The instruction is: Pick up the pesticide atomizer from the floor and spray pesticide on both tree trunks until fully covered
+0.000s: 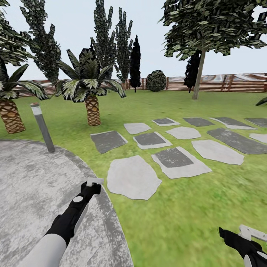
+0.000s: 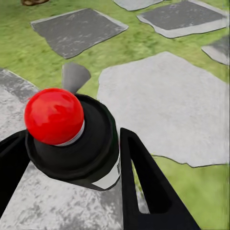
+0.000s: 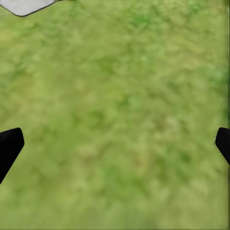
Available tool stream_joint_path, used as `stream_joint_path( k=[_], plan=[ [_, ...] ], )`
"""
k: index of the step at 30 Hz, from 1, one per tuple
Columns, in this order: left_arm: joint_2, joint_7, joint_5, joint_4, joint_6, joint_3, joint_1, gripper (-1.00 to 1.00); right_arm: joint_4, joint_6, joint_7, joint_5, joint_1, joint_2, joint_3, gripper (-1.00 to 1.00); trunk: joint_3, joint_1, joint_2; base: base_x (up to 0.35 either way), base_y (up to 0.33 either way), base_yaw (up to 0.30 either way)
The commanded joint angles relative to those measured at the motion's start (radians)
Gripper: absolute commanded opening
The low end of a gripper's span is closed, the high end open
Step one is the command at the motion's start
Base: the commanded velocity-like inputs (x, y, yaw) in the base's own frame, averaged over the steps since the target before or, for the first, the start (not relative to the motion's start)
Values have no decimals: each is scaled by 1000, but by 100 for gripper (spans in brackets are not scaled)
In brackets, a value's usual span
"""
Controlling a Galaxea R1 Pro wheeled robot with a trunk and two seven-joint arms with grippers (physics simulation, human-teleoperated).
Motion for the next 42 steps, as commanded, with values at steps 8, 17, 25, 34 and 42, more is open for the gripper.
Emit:
stream_joint_path(
  k=[8, 17, 25, 34, 42],
  plan=[
    [0, 0, 0, 0, 0, 0, 0, -100, 0, -1, 0, 0, 0, 0, 0, 100, 0, 0, 0, 328, -1, -298],
    [0, 0, 0, 0, 0, 0, 0, -100, -1, 0, 0, 0, 0, 0, 0, 100, 0, 0, 0, 329, 0, -298],
    [0, 0, 0, 0, 0, 0, 0, -100, -1, 0, 0, 0, 0, 0, 0, 100, 0, 0, 0, 329, 0, -298],
    [0, 0, 0, 0, 0, 0, 0, -100, -1, -1, 0, 1, 0, 0, 0, 100, 0, 0, 0, 329, 0, -239],
    [0, 0, 0, 0, 0, 0, 1, -100, 0, -1, -1, 2, 0, 0, 0, 100, 0, 0, 0, 329, 0, -10]
  ],
)
